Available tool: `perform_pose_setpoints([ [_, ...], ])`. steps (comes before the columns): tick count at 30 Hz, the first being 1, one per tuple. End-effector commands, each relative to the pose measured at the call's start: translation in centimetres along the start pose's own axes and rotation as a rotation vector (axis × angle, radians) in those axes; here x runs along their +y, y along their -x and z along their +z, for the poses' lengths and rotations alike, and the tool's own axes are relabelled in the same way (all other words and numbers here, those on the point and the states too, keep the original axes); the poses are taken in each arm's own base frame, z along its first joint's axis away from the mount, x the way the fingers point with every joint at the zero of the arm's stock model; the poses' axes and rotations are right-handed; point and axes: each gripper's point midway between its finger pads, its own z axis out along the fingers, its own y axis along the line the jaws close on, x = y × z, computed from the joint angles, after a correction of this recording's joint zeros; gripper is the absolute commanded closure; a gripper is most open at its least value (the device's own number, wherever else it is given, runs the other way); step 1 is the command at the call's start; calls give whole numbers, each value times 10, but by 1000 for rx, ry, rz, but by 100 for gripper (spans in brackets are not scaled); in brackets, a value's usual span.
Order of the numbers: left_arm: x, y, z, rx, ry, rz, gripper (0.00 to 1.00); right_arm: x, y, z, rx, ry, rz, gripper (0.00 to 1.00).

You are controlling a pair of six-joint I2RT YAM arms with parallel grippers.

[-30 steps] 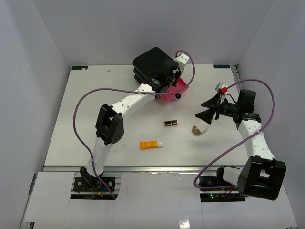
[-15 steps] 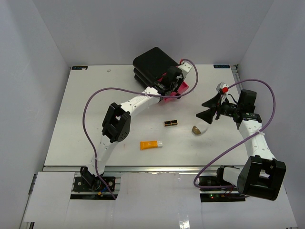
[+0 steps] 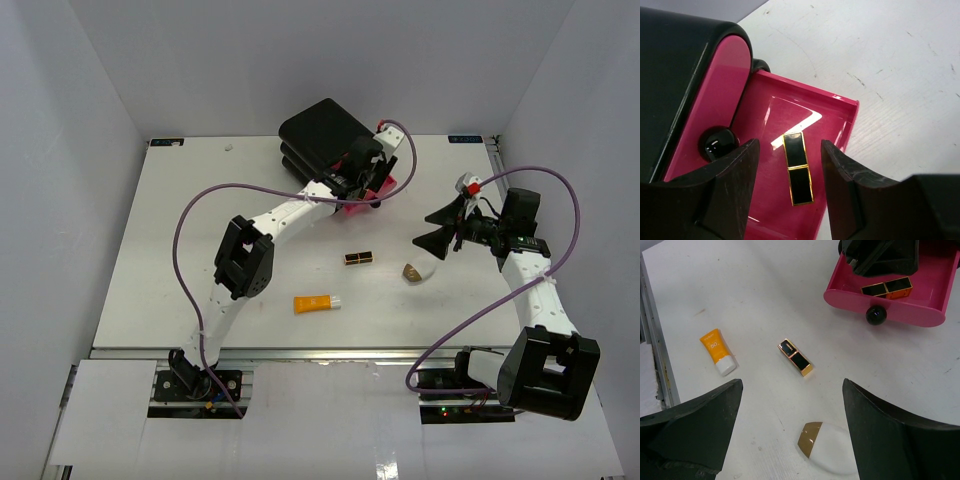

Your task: Organize the makeup

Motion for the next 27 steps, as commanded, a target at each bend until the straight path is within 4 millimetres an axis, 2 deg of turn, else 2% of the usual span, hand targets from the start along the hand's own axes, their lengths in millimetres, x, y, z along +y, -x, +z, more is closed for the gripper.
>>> perform_pose_setpoints([
  [1, -11, 92, -69, -164, -95, -48, 33, 11, 2, -1, -26, 58, -117, 12],
  [3, -5, 119, -108, -212, -126, -86, 30, 19, -4, 2, -8, 105, -192, 11],
  [4, -2, 122, -121, -218, -134, -95, 29, 24, -7, 4, 2, 133, -235, 10],
  [6, -4, 94, -138, -162, -176, -105, 24, 41, -23, 15, 61, 218, -338, 8],
  [8, 4, 79, -158, -135, -194, -154, 22, 51, -43, 23, 134, 284, -444, 7],
  [10, 22, 46, -184, -87, -208, -197, 20, 71, -67, 35, 212, 395, -619, 6],
  [12, 37, 35, -215, -98, -237, -265, 19, 76, -85, 50, 284, 428, -734, 5],
  [14, 58, -12, -228, -36, -233, -329, 18, 75, -91, 64, 331, 428, -786, 5],
  [15, 69, -17, -242, -54, -215, -355, 18, 74, -92, 72, 355, 429, -810, 5],
  [17, 87, -55, -255, -18, -151, -384, 15, 68, -99, 87, 421, 422, -802, 5],
  [19, 99, -64, -277, -56, -99, -385, 11, 63, -102, 104, 462, 428, -792, 3],
  [22, 106, -98, -294, -52, -21, -390, 7, 50, -107, 125, 533, 396, -810, 3],
  [23, 108, -101, -297, -66, -8, -388, 7, 47, -114, 130, 556, 402, -795, 4],
  [27, 120, -113, -308, -97, 72, -382, 4, 26, -116, 150, 624, 361, -803, 8],
])
